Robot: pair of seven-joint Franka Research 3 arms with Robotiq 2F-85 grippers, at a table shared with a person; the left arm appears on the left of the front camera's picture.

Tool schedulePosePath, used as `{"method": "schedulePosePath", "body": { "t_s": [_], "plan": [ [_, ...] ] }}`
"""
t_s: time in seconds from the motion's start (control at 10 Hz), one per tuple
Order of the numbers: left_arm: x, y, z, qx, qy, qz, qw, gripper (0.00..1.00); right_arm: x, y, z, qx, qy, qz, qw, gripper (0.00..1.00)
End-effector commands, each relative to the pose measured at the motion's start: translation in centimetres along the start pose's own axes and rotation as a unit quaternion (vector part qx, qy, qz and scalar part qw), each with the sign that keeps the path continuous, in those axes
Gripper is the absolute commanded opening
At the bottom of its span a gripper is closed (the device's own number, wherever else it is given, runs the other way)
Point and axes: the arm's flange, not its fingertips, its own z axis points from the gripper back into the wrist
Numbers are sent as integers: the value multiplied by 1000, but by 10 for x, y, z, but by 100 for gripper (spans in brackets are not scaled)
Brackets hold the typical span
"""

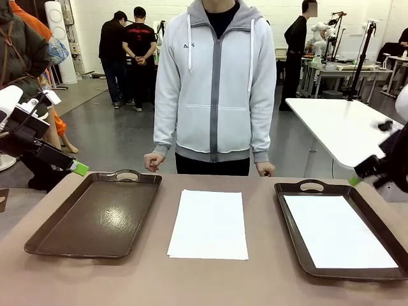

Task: Sort the A4 documents.
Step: Receive the A4 Paper.

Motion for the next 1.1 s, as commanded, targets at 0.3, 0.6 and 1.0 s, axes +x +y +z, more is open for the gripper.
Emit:
{"method": "schedulePosePath", "body": {
  "t_s": [0.3,0.6,1.0],
  "plan": [
    [-1,2,0,-7,-4,-6,1000,100,-40,108,79,101,-147,265,948,100],
    [-1,2,0,-7,-4,-6,1000,100,-45,124,70,127,-113,296,940,100],
    [-1,2,0,-7,-4,-6,1000,100,-47,124,68,202,-80,253,943,100]
  ]
}}
